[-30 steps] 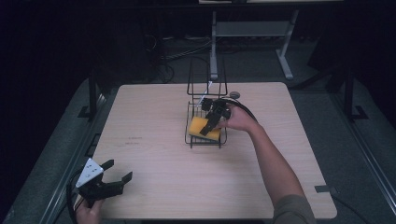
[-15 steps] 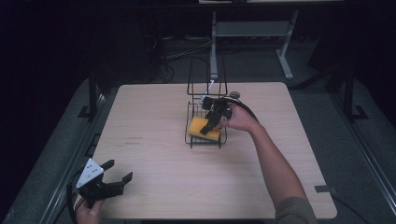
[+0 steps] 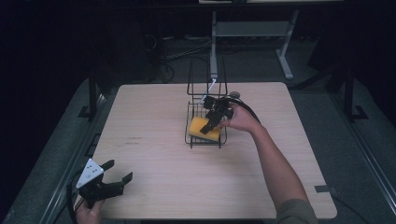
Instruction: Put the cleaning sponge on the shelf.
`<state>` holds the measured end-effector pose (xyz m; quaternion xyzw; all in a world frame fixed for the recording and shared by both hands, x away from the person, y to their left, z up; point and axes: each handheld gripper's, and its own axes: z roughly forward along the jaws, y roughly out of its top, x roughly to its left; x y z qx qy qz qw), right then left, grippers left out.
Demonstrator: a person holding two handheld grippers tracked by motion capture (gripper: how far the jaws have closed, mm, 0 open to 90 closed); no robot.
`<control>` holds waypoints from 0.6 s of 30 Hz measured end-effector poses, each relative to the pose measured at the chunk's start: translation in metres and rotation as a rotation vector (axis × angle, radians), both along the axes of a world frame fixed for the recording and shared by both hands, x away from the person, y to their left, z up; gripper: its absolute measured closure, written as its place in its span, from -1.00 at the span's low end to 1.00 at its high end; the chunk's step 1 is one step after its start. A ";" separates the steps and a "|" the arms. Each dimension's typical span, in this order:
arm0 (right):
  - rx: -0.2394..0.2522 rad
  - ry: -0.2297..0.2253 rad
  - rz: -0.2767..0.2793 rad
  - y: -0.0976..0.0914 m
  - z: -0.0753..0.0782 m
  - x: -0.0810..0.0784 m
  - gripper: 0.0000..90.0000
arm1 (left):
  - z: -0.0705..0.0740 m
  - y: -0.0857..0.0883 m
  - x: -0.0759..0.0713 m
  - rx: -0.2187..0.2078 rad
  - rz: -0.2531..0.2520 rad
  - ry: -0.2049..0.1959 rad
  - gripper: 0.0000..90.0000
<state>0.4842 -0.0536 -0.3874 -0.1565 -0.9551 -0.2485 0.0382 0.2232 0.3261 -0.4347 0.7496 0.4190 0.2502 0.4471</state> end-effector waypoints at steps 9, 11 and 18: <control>0.025 -0.007 -0.028 -0.011 -0.001 -0.004 -0.65 | 0.000 -0.001 0.001 0.002 -0.007 0.001 -0.70; 0.015 -0.006 -0.045 -0.014 0.001 -0.005 -0.65 | 0.000 -0.002 0.001 0.001 -0.007 0.001 -0.70; 0.031 -0.012 -0.041 -0.019 0.003 -0.008 -0.65 | 0.000 -0.002 0.001 0.001 -0.008 0.002 -0.70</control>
